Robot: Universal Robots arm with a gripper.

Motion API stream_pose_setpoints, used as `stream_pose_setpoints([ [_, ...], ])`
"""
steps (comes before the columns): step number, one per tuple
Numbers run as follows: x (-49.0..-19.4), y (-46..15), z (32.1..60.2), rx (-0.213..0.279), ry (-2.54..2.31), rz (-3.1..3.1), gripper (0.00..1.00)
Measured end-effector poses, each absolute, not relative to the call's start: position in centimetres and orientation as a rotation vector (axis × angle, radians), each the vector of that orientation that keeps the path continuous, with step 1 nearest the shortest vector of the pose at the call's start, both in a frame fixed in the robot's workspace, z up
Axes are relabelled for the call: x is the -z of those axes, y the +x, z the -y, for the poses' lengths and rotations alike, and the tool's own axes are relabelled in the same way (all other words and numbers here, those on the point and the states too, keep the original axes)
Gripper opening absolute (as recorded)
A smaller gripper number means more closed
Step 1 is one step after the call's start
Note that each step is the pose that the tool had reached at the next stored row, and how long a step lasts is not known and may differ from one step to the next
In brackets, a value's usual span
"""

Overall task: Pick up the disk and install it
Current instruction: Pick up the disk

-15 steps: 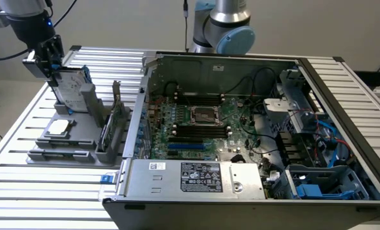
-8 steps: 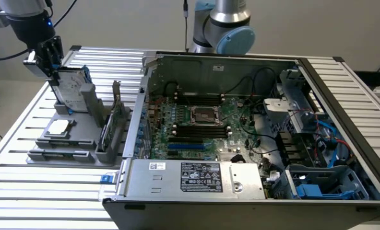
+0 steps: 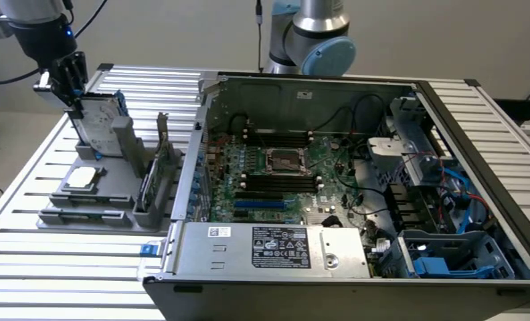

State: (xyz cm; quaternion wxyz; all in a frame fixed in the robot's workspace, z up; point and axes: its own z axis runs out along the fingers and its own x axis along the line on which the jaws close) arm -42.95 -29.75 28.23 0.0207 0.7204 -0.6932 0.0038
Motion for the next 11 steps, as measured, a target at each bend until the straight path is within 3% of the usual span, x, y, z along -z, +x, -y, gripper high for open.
stream_pose_setpoints([
  [11, -28.23, -43.03, 29.89, -0.012, 2.234, 2.150, 0.33],
])
